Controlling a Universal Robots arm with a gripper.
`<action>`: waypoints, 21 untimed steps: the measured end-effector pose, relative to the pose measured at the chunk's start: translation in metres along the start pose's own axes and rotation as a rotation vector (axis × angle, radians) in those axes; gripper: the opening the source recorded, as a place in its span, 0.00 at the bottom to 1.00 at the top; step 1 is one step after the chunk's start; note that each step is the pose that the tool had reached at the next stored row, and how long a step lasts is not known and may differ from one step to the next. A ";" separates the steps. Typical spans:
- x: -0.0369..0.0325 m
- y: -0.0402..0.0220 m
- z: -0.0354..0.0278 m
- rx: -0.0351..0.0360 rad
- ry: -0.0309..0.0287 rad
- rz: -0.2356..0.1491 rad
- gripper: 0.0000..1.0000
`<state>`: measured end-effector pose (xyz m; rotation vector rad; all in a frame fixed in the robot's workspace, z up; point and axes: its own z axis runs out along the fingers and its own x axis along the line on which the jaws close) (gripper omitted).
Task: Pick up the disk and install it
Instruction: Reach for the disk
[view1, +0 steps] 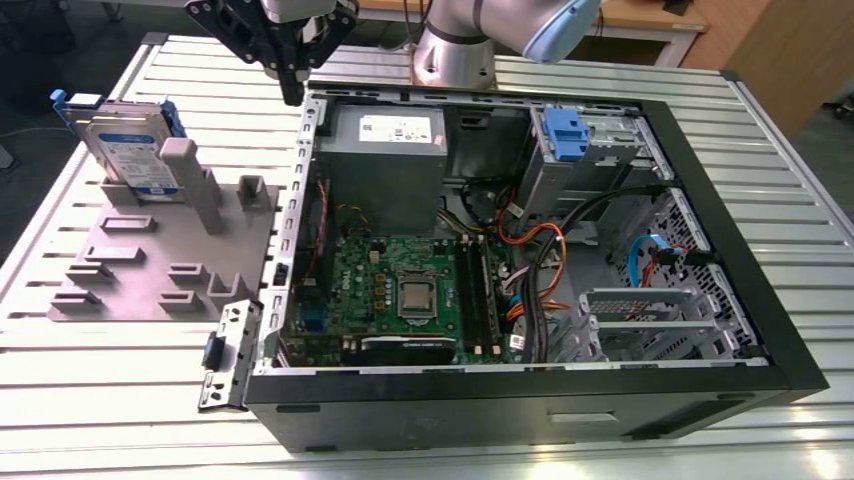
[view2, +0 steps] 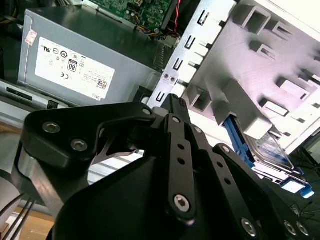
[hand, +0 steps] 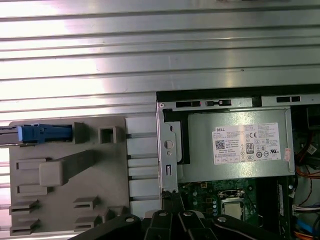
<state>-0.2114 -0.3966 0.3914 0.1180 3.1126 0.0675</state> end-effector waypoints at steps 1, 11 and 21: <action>0.0000 0.0000 0.0000 -0.0001 -0.0001 0.000 0.11; 0.0108 -0.0008 -0.0002 -0.0001 -0.0001 0.000 0.11; 0.0233 -0.0004 -0.0003 -0.0001 -0.0002 0.000 0.11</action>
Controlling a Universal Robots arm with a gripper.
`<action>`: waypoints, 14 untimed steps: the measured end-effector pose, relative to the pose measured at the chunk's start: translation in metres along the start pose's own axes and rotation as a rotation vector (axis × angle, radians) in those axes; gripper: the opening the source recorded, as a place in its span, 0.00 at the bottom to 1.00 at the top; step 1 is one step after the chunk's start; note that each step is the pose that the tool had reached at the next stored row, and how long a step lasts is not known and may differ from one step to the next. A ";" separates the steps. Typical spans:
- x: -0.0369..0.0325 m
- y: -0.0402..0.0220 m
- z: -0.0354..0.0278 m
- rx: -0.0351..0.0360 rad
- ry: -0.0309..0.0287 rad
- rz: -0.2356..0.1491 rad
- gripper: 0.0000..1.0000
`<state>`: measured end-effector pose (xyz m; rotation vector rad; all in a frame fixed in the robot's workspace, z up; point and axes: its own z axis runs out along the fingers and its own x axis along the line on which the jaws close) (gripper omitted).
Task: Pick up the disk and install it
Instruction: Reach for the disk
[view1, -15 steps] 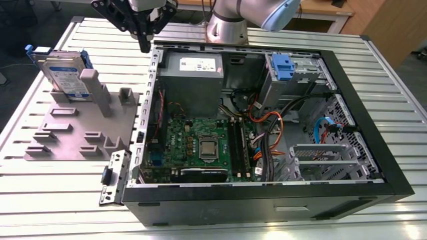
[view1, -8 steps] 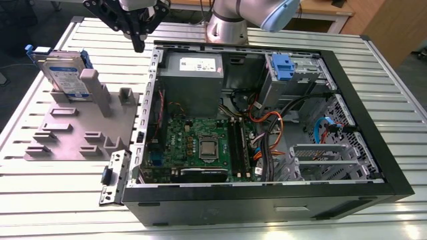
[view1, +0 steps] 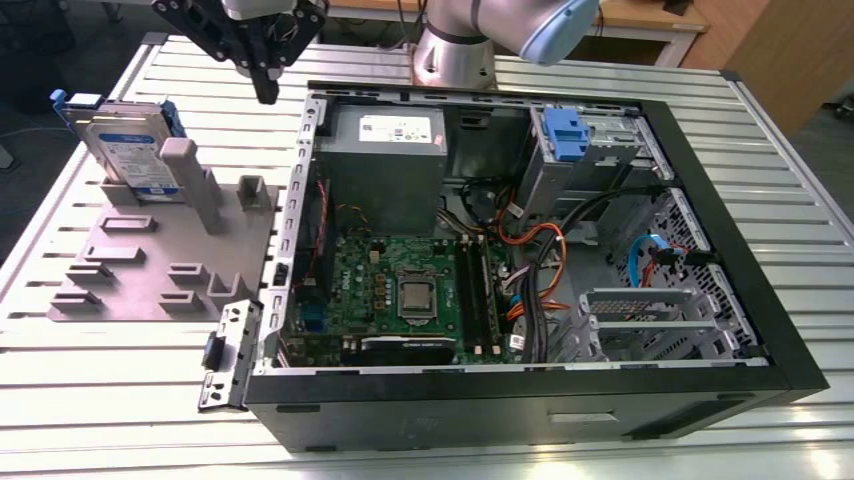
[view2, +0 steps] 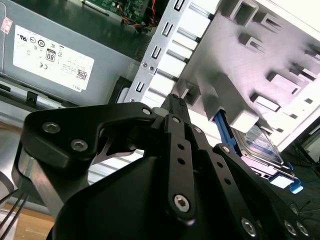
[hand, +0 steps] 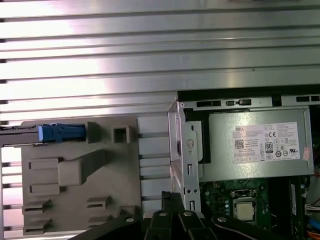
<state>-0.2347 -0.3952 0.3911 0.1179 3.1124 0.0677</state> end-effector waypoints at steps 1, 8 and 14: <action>0.0010 0.0009 0.0000 0.0000 0.0001 0.000 0.11; 0.0078 0.0038 0.0000 0.0001 0.0001 0.000 0.11; 0.0079 0.0038 0.0001 0.0000 0.0001 0.000 0.11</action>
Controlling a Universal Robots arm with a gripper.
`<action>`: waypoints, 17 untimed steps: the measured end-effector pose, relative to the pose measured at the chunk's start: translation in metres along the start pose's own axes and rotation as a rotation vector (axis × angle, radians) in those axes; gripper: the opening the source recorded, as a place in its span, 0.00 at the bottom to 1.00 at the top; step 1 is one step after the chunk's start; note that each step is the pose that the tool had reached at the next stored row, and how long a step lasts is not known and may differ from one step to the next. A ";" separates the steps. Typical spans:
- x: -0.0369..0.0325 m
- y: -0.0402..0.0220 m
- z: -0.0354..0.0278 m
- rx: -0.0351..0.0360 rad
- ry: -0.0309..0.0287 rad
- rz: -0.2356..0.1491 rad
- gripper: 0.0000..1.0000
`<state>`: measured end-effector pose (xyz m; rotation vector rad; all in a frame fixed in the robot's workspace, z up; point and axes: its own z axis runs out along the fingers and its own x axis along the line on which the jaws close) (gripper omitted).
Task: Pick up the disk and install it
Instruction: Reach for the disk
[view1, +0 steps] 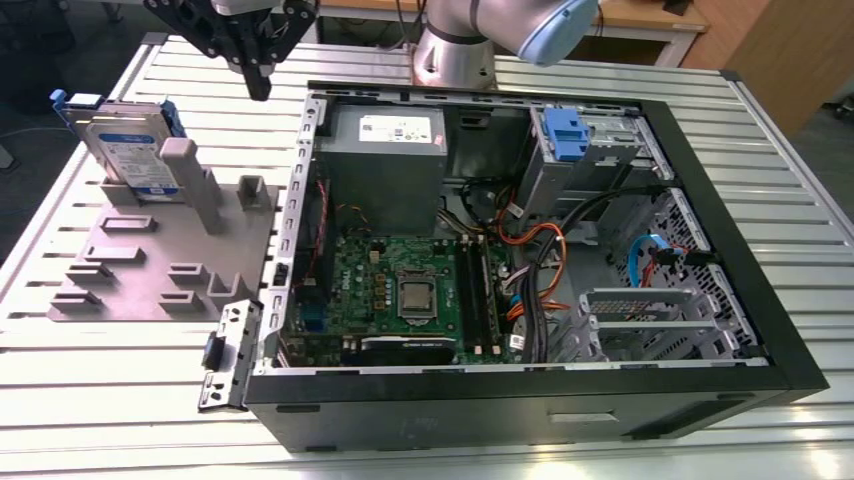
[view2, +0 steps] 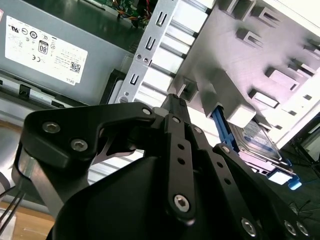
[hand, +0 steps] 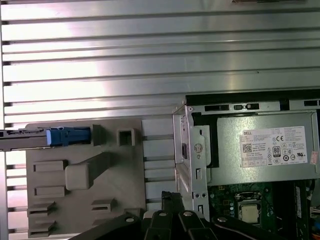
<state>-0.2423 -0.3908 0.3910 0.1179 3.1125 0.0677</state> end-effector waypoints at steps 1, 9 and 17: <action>0.0003 0.0000 0.0000 0.0000 0.0000 0.000 0.11; 0.0113 -0.0008 -0.0002 0.0000 0.0000 0.000 0.11; 0.0135 -0.0009 -0.0002 0.0000 0.0001 0.000 0.11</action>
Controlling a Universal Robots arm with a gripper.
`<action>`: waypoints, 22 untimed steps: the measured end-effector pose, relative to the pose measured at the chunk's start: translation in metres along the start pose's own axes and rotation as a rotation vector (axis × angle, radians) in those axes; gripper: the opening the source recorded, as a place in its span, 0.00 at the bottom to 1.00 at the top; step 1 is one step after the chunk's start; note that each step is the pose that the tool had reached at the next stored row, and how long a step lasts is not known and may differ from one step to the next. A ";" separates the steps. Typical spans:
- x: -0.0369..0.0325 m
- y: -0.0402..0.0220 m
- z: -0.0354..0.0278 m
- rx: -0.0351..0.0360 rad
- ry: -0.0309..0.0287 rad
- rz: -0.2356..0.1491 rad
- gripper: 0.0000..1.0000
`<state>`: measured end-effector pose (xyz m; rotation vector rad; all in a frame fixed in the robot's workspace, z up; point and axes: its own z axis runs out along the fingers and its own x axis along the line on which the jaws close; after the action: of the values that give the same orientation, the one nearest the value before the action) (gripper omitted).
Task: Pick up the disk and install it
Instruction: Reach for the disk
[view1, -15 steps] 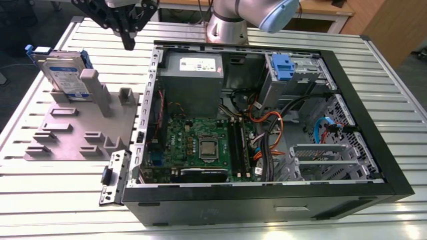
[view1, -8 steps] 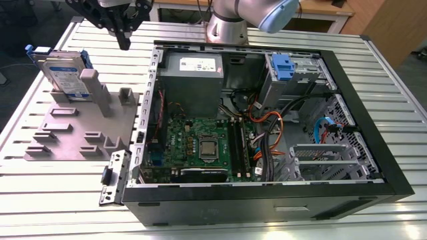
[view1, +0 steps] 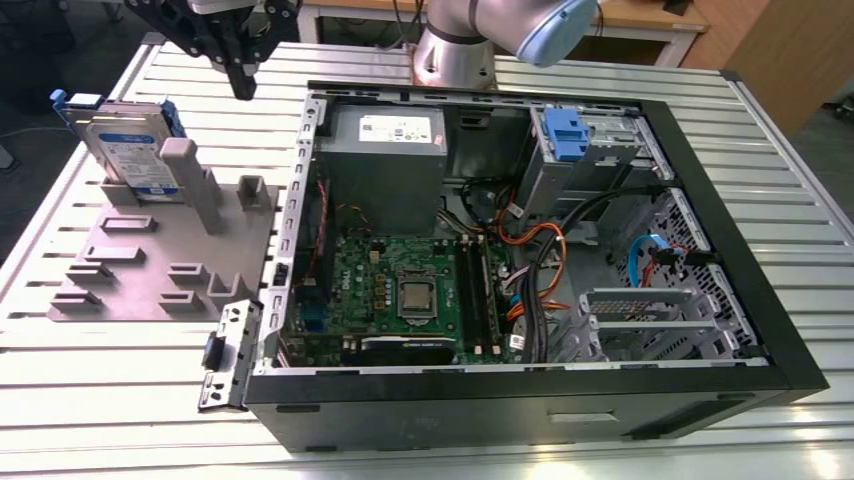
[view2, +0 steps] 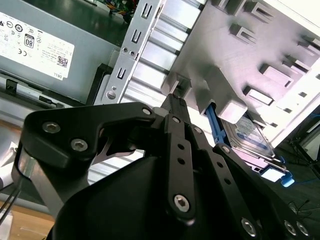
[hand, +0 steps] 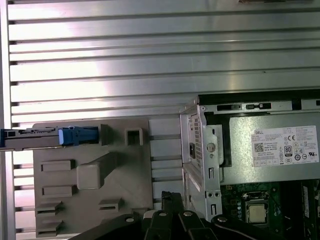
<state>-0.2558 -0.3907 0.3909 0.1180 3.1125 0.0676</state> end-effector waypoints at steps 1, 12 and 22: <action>0.0000 0.0000 0.0000 0.0000 0.0000 0.000 0.11; 0.0087 0.0080 0.0004 -0.0003 0.0009 -0.017 0.11; 0.0409 0.0106 0.0023 -0.0004 0.0008 -0.017 0.11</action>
<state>-0.2957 -0.3769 0.3880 0.0910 3.1138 0.0679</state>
